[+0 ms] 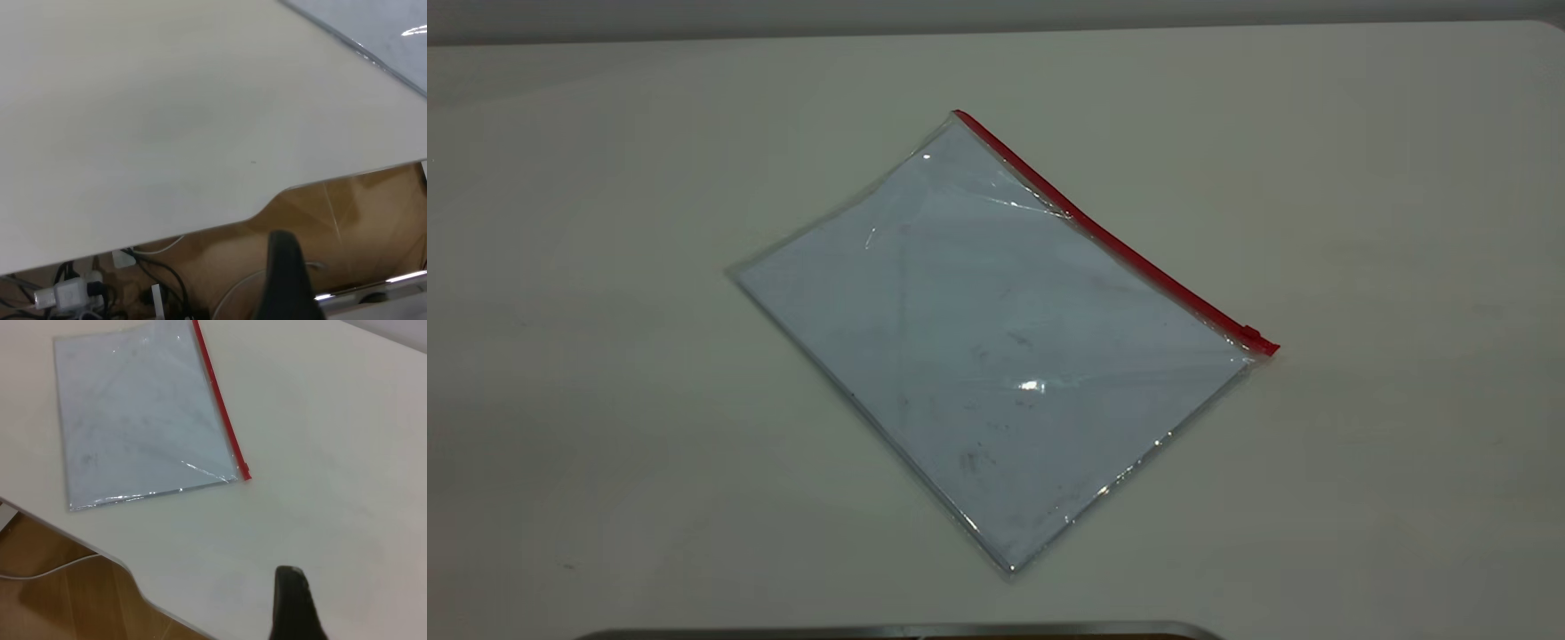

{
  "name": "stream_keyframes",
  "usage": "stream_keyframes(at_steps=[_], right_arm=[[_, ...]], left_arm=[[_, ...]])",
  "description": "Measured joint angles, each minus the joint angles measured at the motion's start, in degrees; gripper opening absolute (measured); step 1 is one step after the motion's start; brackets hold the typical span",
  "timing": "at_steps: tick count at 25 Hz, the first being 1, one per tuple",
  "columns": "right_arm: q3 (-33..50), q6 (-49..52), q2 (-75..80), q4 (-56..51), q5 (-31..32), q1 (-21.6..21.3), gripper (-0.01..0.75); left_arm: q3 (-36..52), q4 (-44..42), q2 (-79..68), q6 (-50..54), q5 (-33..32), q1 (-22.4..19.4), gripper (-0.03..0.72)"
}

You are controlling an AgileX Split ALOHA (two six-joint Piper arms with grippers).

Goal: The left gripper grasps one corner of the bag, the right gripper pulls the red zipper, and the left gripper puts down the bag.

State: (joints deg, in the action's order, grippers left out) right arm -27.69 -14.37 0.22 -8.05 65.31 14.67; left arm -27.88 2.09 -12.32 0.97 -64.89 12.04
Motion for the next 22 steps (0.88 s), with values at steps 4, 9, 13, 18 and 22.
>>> stream_keyframes(at_steps=[4, 9, 13, 18, 22], right_arm=[[0.00, 0.00, 0.00, 0.00, 0.00, 0.00, 0.511], [0.00, 0.00, 0.00, -0.04, 0.00, 0.00, 0.511], [0.00, 0.00, 0.00, -0.04, -0.01, 0.00, 0.511], [0.00, 0.00, 0.00, -0.06, -0.06, 0.00, 0.511], [0.00, 0.00, 0.00, -0.06, -0.06, 0.00, 0.511]], left_arm=[[0.05, 0.00, 0.00, 0.00, 0.18, 0.00, 0.590], [0.05, 0.00, 0.00, 0.00, 0.18, 0.00, 0.590], [0.05, -0.07, 0.65, -0.59, 0.20, -0.79, 0.590], [0.05, -0.21, 4.77, -2.11, 0.20, -7.28, 0.590], [0.05, -0.21, 9.78, -2.56, 0.14, -10.84, 0.590]])
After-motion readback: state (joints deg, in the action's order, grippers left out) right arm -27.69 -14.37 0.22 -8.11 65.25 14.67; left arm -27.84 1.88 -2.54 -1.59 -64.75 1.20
